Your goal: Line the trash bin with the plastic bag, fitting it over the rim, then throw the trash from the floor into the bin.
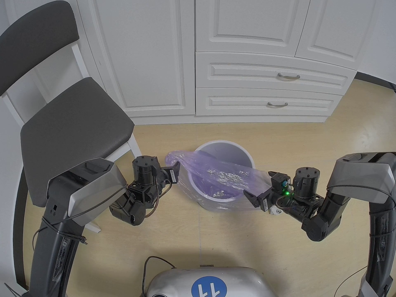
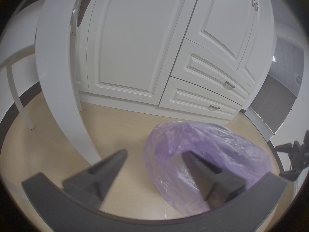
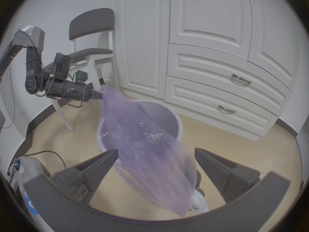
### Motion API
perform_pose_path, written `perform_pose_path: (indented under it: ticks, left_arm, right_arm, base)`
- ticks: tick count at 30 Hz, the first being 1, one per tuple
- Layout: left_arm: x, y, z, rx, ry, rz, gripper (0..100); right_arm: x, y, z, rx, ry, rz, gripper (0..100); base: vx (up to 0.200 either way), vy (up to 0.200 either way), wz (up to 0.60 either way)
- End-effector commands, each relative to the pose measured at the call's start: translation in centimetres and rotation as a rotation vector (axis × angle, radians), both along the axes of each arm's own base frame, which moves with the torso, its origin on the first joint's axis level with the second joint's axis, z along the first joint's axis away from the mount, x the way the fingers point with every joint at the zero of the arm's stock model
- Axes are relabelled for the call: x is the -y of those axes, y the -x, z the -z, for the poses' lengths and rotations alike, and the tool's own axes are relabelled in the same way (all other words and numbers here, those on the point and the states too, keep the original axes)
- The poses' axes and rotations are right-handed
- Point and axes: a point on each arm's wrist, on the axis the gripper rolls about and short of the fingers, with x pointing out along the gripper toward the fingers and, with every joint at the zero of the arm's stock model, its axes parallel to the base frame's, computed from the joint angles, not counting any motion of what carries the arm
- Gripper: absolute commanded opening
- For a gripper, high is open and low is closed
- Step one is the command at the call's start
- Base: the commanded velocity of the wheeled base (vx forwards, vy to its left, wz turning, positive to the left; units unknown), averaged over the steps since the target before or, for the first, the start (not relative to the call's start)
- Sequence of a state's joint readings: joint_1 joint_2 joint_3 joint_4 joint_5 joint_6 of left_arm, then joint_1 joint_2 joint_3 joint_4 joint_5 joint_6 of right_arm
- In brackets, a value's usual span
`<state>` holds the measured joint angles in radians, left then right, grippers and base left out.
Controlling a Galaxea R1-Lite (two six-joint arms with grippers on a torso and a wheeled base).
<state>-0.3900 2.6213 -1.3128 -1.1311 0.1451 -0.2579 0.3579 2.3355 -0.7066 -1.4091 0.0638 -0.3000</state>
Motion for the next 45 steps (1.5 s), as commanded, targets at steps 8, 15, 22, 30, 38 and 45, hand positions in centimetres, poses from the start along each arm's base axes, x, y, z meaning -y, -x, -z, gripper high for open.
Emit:
perform_pose_path:
  ticks: [8,15,22,30,38,45]
  left_arm:
    - [-0.2,0.7,-0.6,-0.017,-0.017,0.004,100]
    - [-0.1,0.9,-1.1,-0.008,-0.015,0.007,100]
    - [0.0,1.0,-1.2,-0.003,-0.013,0.009,100]
    - [0.0,1.0,-1.2,-0.001,-0.012,0.009,100]
    - [0.5,1.5,-1.5,0.012,-0.007,0.021,100]
    - [1.3,3.3,-2.3,0.014,-0.006,0.055,100]
  right_arm:
    - [-2.9,0.4,2.7,0.003,0.041,0.043,100]
    - [-2.8,-0.7,3.0,0.041,0.059,0.076,100]
    - [-2.1,-2.5,3.3,0.072,0.05,0.136,100]
    - [-1.6,-4.3,1.9,0.131,-0.018,0.174,0]
    - [-4.2,-8.6,1.6,0.215,-0.273,0.248,0]
    - [-5.9,-14.3,2.7,0.271,-0.394,0.298,0]
  base:
    - [0.0,0.0,0.0]
    - [0.0,0.0,0.0]
    - [0.0,0.0,0.0]
    - [0.0,0.0,0.0]
    - [0.0,0.0,0.0]
    - [0.0,0.0,0.0]
